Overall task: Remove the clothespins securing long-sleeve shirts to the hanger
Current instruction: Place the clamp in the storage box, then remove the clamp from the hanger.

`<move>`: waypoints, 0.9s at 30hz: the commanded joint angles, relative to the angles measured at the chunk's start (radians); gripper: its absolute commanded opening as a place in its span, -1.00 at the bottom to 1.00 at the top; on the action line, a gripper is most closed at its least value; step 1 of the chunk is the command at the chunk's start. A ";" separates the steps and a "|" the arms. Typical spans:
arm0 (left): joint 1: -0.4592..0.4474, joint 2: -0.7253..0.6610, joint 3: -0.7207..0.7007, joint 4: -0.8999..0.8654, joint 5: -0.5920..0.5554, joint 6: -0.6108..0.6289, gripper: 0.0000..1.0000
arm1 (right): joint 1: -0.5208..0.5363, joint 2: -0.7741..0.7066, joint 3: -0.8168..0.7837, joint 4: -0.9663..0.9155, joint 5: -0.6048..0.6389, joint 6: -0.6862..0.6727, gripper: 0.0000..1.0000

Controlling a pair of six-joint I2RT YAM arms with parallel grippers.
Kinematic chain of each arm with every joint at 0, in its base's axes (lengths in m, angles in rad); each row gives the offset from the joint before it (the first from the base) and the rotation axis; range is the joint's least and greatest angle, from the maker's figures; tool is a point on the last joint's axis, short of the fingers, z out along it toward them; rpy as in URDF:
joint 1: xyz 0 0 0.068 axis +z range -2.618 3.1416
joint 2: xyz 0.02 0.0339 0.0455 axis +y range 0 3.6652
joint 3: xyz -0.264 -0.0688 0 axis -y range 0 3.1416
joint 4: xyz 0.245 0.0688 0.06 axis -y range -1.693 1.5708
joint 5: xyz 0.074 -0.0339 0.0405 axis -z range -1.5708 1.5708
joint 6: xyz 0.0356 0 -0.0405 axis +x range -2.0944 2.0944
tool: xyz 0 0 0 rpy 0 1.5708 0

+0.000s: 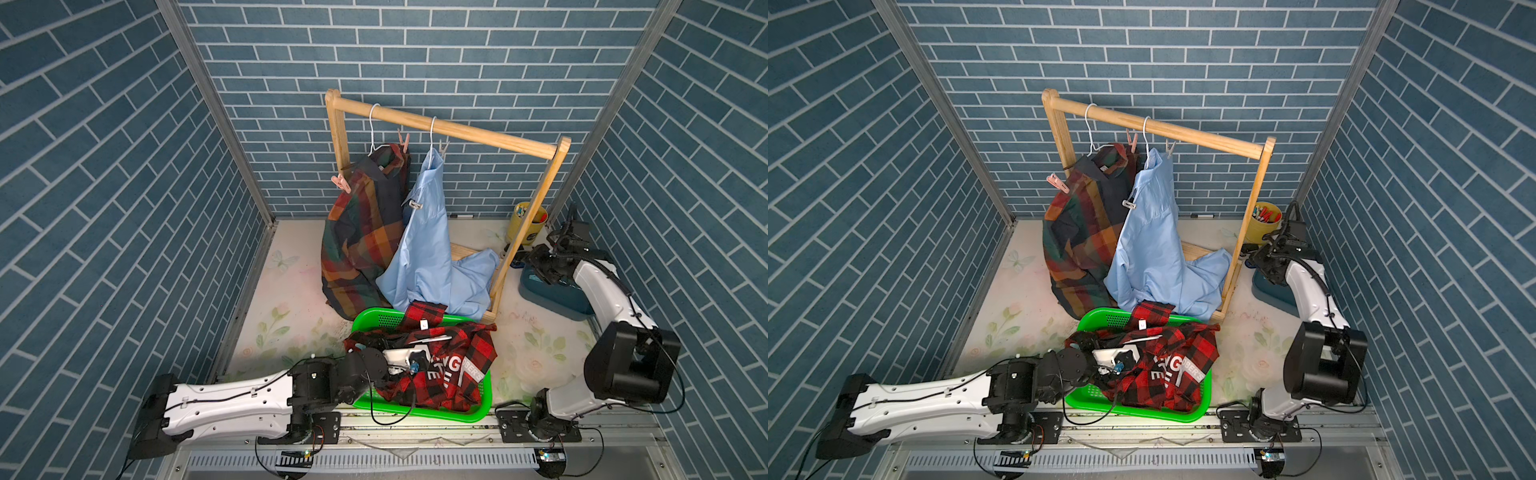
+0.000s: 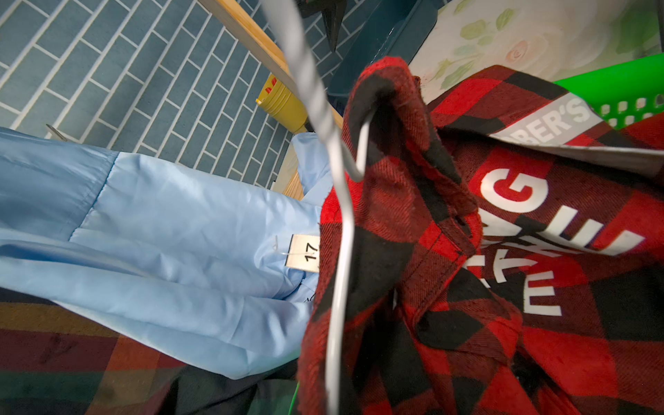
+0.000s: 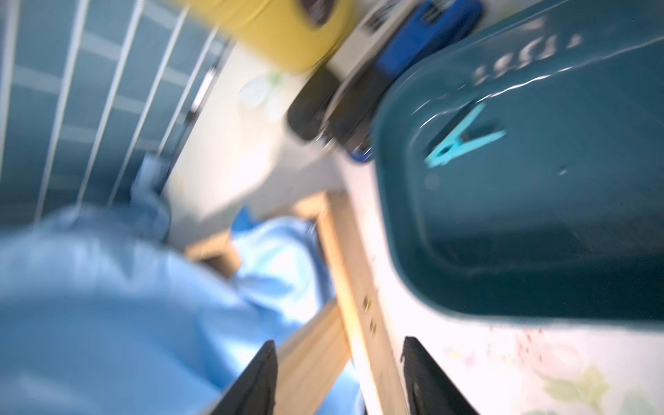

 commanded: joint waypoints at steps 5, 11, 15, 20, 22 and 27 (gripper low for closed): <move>0.082 0.008 0.072 -0.049 0.125 -0.060 -1.00 | 0.152 -0.195 -0.233 -0.017 0.069 -0.098 0.12; 0.140 0.055 0.137 -0.157 0.275 -0.081 -1.00 | 0.326 -0.496 -0.246 -0.091 0.112 -0.201 0.14; 0.182 0.056 0.169 -0.224 0.337 -0.083 -1.00 | 0.381 -0.587 -0.231 -0.117 0.001 -0.274 0.09; 0.244 0.035 0.203 -0.292 0.416 -0.094 -1.00 | 0.529 -0.729 -0.289 -0.033 -0.074 -0.370 0.05; 0.271 0.041 0.225 -0.324 0.465 -0.090 -1.00 | 0.582 -0.744 -0.316 -0.004 -0.118 -0.413 0.09; 0.362 0.100 0.301 -0.428 0.612 -0.070 -1.00 | 0.754 -0.772 -0.355 0.070 -0.081 -0.519 0.16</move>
